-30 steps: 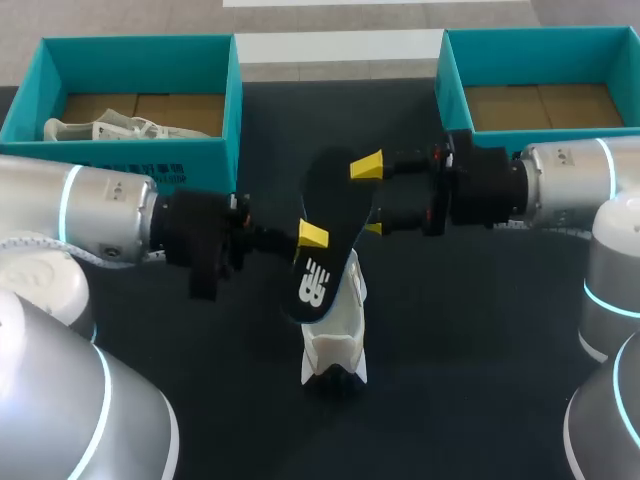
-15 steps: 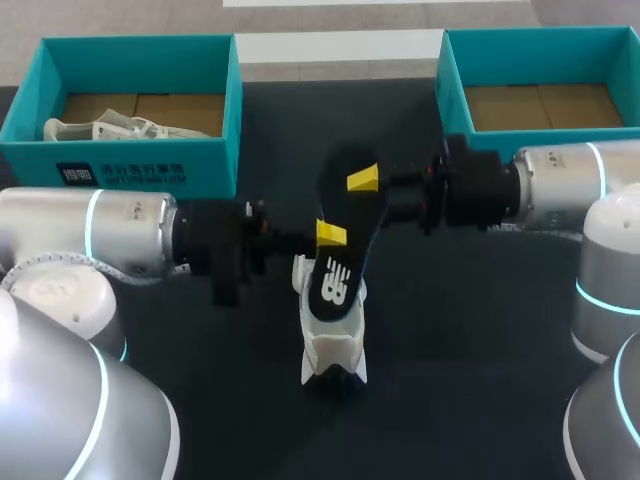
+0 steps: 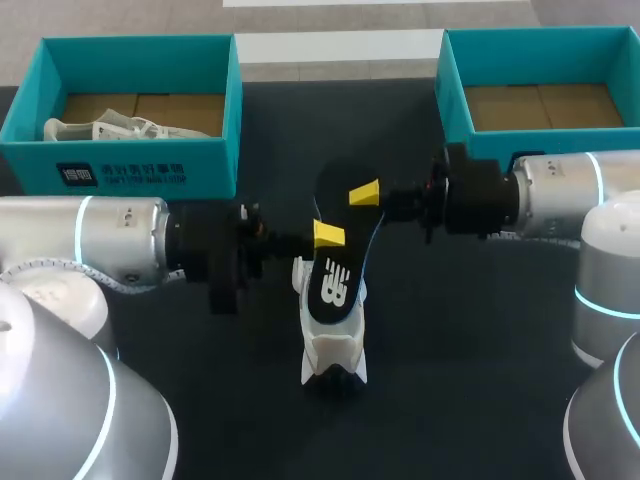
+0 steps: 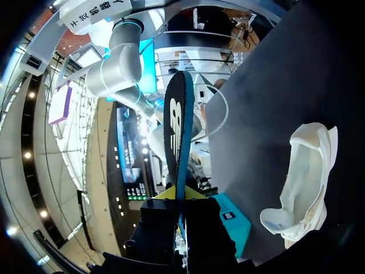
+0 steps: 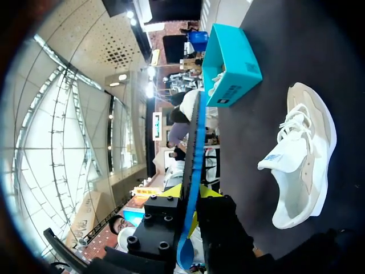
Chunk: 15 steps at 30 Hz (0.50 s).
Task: Take the shoe out of the shoebox, open the shoe tongue, remove and reinsert the insole, then place the shoe into the shoebox
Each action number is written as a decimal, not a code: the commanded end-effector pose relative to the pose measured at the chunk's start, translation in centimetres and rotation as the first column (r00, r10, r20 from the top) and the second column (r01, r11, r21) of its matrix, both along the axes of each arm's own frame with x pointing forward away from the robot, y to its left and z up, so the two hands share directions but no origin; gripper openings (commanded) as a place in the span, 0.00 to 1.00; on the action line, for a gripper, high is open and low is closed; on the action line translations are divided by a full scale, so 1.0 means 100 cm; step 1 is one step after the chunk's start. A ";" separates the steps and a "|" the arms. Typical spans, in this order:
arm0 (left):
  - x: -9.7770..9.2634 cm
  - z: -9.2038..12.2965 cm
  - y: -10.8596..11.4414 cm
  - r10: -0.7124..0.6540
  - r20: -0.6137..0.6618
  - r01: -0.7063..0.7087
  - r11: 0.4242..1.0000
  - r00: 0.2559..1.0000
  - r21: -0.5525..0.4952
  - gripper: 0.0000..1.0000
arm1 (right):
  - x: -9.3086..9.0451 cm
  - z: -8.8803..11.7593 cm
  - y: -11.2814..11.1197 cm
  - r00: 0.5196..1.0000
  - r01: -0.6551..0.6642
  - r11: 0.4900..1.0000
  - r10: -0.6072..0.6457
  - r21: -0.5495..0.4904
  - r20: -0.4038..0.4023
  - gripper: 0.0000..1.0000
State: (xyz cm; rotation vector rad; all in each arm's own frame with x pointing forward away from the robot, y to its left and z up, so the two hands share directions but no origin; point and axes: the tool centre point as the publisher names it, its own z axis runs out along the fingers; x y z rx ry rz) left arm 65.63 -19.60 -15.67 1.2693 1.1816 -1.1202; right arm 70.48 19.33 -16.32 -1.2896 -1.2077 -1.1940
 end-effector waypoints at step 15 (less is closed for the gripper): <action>-0.002 -0.010 0.028 0.067 -0.088 -0.062 0.997 0.994 0.054 1.00 | 0.003 0.000 0.002 1.000 0.007 1.000 -0.007 -0.025 -0.007 0.00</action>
